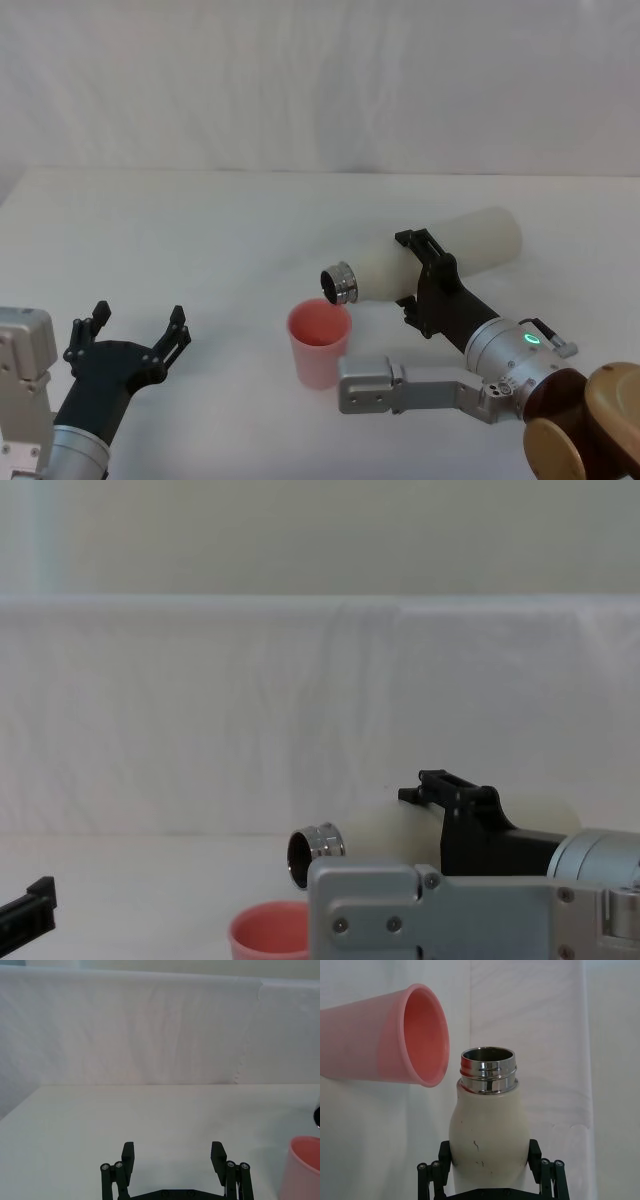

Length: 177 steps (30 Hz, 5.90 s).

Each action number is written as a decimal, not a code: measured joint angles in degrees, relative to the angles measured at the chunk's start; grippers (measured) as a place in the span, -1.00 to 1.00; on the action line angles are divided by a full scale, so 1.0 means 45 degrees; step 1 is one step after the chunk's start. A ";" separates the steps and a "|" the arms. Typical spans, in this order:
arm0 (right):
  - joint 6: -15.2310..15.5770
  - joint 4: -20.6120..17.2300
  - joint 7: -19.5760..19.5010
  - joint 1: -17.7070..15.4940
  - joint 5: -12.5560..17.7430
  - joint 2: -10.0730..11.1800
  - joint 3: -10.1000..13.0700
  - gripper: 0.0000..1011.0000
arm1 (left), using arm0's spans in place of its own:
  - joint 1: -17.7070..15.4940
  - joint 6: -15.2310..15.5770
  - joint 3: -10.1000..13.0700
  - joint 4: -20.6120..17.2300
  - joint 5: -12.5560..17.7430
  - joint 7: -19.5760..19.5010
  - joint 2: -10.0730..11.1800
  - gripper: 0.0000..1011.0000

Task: Grasp the thermos with one hand and pour water into the cup lid.

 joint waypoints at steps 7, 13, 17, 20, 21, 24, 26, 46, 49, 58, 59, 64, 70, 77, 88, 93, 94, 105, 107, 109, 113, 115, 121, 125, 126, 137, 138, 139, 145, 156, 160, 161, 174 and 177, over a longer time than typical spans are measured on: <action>0.0008 -0.0006 0.0038 0.0055 -0.0109 0.0044 -0.0065 0.87 | 0.0000 0.0000 0.0000 0.0000 -0.0001 0.0000 0.0000 0.98; 0.0013 0.0002 0.0086 0.0132 -0.0222 0.0068 -0.0137 0.87 | 0.0000 0.0000 0.0000 0.0000 0.0000 0.0001 0.0000 0.98; 0.0026 0.0005 0.0099 0.0162 -0.0293 0.0088 -0.0175 0.87 | 0.0000 0.0000 0.0000 0.0000 0.0000 0.0000 0.0000 0.98; 0.0039 0.0005 0.0102 0.0175 -0.0330 0.0097 -0.0189 0.87 | 0.0000 0.0000 0.0000 0.0000 -0.0001 0.0000 0.0000 0.98; 0.0041 0.0005 0.0103 0.0177 -0.0334 0.0099 -0.0191 0.87 | 0.0000 0.0000 0.0000 0.0000 0.0000 0.0000 0.0000 0.98; 0.0048 -0.0007 0.0114 0.0185 -0.0338 0.0106 -0.0193 0.87 | 0.0000 0.0000 0.0000 0.0000 0.0000 0.0001 0.0000 0.98; 0.0053 -0.0016 0.0122 0.0187 -0.0339 0.0108 -0.0194 0.87 | 0.0000 0.0000 0.0000 0.0000 -0.0001 0.0000 0.0000 0.98; 0.0058 -0.0022 0.0122 0.0158 -0.0294 0.0112 -0.0159 0.87 | 0.0000 0.0000 0.0000 0.0000 0.0000 0.0000 0.0000 0.98; 0.0060 -0.0022 0.0122 0.0157 -0.0294 0.0114 -0.0159 0.87 | 0.0000 0.0000 0.0001 0.0000 0.0000 0.0001 0.0000 0.98; 0.0067 -0.0028 0.0123 0.0158 -0.0296 0.0115 -0.0158 0.87 | 0.0000 0.0000 0.0000 0.0000 -0.0001 0.0001 0.0000 0.98; 0.0069 -0.0027 0.0124 0.0157 -0.0296 0.0111 -0.0157 0.87 | 0.0000 0.0000 0.0000 0.0000 0.0000 0.0001 0.0000 0.98; 0.0079 -0.0028 0.0144 0.0163 -0.0299 0.0100 -0.0162 0.87 | 0.0000 0.0000 0.0000 0.0000 0.0000 0.0001 0.0000 0.98; 0.0088 -0.0044 0.0167 0.0170 -0.0300 0.0095 -0.0168 0.87 | 0.0000 0.0000 0.0000 0.0000 -0.0001 0.0001 0.0000 0.98; 0.0089 -0.0090 0.0203 0.0177 -0.0236 0.0089 -0.0141 0.87 | 0.0000 0.0000 0.0000 0.0000 0.0000 0.0001 0.0000 0.98; -0.0072 -0.0238 0.0271 0.0052 0.0413 0.0021 0.0134 0.87 | 0.0000 0.0000 0.0000 0.0000 0.0000 0.0000 0.0000 0.98; -0.0164 -0.0547 0.0271 -0.0167 0.0938 0.0020 0.0428 0.87 | 0.0000 0.0000 0.0000 0.0000 0.0000 0.0001 0.0000 0.98; -0.0186 -0.0712 0.0259 -0.0284 0.1132 0.0031 0.0550 0.87 | 0.0000 0.0000 0.0001 0.0000 0.0000 0.0001 0.0000 0.98; -0.0264 -0.1933 -0.0116 -0.1418 0.2673 0.0106 0.1717 0.87 | 0.0000 0.0000 0.0000 0.0000 0.0000 0.0000 0.0000 0.98; -0.0286 -0.2044 -0.0174 -0.1587 0.2925 0.0085 0.1901 0.87 | 0.0000 0.0000 0.0000 0.0000 0.0000 0.0001 0.0000 0.98; -0.0333 -0.2179 -0.0262 -0.1814 0.3326 0.0010 0.2166 0.87 | 0.0000 0.0000 0.0000 0.0000 -0.0001 0.0001 0.0000 0.98; -0.0465 -0.2345 -0.0378 -0.2141 0.4045 -0.0190 0.2621 0.87 | 0.0000 0.0000 0.0000 0.0000 0.0000 0.0000 0.0000 0.98; -0.0563 -0.2399 -0.0424 -0.2286 0.4502 -0.0325 0.2885 0.87 | 0.0000 0.0000 0.0000 0.0000 0.0000 0.0001 0.0000 0.98; -0.0737 -0.2408 -0.0484 -0.2507 0.5381 -0.0645 0.3329 0.87 | 0.0000 0.0000 0.0000 0.0000 0.0000 0.0000 0.0000 0.98; -0.0886 -0.2406 -0.0540 -0.2652 0.6189 -0.0966 0.3695 0.87 | 0.0000 0.0000 0.0000 0.0000 0.0000 0.0001 0.0000 0.98; -0.0914 -0.2404 -0.0546 -0.2674 0.6335 -0.1020 0.3764 0.87 | 0.0000 0.0000 0.0000 0.0000 0.0000 0.0001 0.0000 0.98; -0.1100 -0.2271 -0.0431 -0.2897 0.8456 -0.1712 0.4628 0.87 | 0.0000 0.0000 0.0000 0.0000 0.0000 0.0001 0.0000 0.98; -0.1106 -0.2228 -0.0405 -0.2920 0.8770 -0.1802 0.4750 0.87 | 0.0000 0.0000 0.0000 0.0000 0.0000 0.0001 0.0000 0.98; -0.1105 -0.2207 -0.0399 -0.2929 0.8922 -0.1850 0.4806 0.87 | 0.0000 0.0000 0.0000 0.0000 0.0000 0.0000 0.0000 0.98; -0.1106 -0.1979 -0.0314 -0.2973 1.0146 -0.2249 0.5166 0.87 | 0.0000 0.0000 0.0000 0.0000 0.0000 0.0001 0.0000 0.98; -0.1280 -0.1230 -0.0245 -0.2590 1.1611 -0.2695 0.5245 0.87 | 0.0000 0.0000 0.0000 0.0000 0.0000 0.0000 0.0000 0.98; -0.1275 -0.0884 -0.0115 -0.2319 1.2154 -0.2837 0.5247 0.87 | 0.0000 0.0000 0.0000 0.0000 -0.0001 0.0000 0.0000 0.98; -0.1266 -0.0803 -0.0091 -0.2254 1.2260 -0.2867 0.5247 0.87 | 0.0000 0.0000 0.0000 0.0000 0.0000 0.0000 0.0000 0.98; -0.0975 0.0388 0.0104 -0.1335 1.3759 -0.3306 0.5035 0.87 | 0.0000 0.0000 0.0000 0.0000 -0.0001 0.0001 0.0000 0.98; -0.0890 0.0544 0.0104 -0.1204 1.4000 -0.3352 0.4968 0.87 | 0.0000 0.0000 0.0000 0.0000 0.0000 0.0001 0.0000 0.98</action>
